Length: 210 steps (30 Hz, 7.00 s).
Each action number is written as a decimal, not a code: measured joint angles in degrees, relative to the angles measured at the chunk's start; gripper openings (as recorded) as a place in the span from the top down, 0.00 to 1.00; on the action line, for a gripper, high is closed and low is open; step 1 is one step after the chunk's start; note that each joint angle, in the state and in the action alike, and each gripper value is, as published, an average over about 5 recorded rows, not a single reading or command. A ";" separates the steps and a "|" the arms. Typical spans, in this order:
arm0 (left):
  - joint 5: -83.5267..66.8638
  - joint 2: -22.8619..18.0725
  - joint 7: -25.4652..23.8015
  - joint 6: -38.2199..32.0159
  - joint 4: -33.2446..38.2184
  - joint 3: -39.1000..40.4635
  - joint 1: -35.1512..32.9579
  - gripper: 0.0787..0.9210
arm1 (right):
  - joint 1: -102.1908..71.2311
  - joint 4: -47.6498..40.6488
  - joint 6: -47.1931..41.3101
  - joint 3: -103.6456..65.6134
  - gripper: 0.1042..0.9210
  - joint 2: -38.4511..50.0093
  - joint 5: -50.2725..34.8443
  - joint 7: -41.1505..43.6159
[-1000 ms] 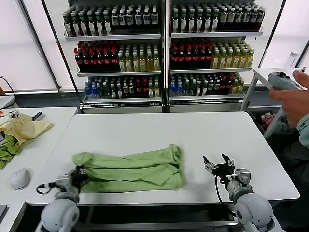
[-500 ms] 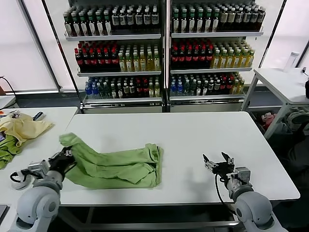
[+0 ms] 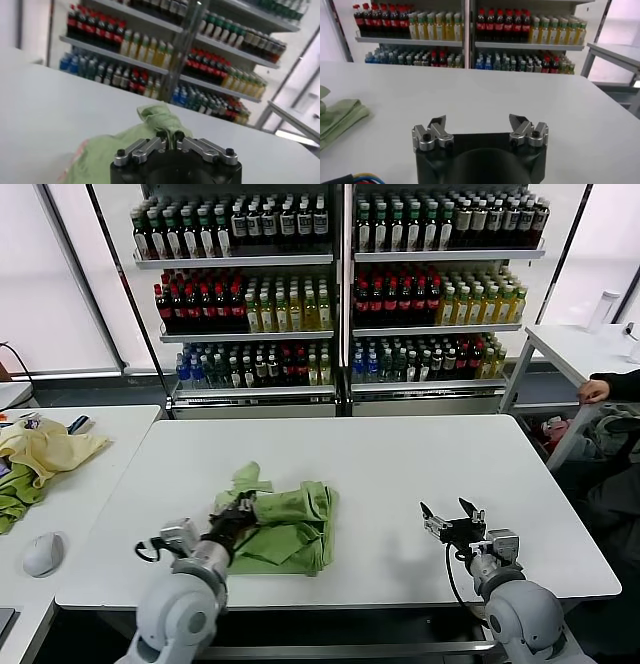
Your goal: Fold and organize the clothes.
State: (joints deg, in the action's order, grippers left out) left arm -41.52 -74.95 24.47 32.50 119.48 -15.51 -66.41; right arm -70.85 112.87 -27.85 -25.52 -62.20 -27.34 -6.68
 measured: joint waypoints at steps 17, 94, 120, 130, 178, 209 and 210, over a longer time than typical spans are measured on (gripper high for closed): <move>9.99 -1.67 -5.68 -1.64 -4.17 11.08 3.75 0.50 | 0.36 -0.92 0.38 0.18 0.12 0.52 0.04 0.25; -32.75 5.09 -7.07 0.78 -10.86 -23.69 -3.46 0.97 | 0.61 -1.06 0.34 -1.01 0.12 -0.65 0.13 -0.16; -9.32 6.03 -5.05 -0.17 -4.75 -10.10 5.38 0.97 | 0.35 1.04 0.67 -2.17 0.12 -1.33 0.10 0.02; 6.43 -6.11 -3.66 -0.91 -14.37 8.87 13.74 0.97 | 0.01 1.46 1.15 -3.67 0.12 -0.78 -0.44 0.37; 21.94 -0.18 -4.23 -12.91 -6.54 5.09 -0.13 0.12 | 16.04 -16.11 0.73 11.14 0.16 -12.86 -3.85 -8.07; 20.82 3.11 -4.70 -14.04 -3.67 -0.01 -6.07 0.12 | 31.17 -34.47 1.11 16.43 0.97 -13.42 -3.58 -4.46; 20.82 3.17 -4.73 -14.04 -3.61 0.02 -6.14 0.12 | 32.04 -35.13 1.17 16.83 0.97 -13.01 -2.62 -3.60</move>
State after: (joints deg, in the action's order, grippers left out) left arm -20.70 -71.78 19.74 18.45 115.87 -15.49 -72.55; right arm -38.81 77.74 -26.68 -8.70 -75.21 -29.96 -10.28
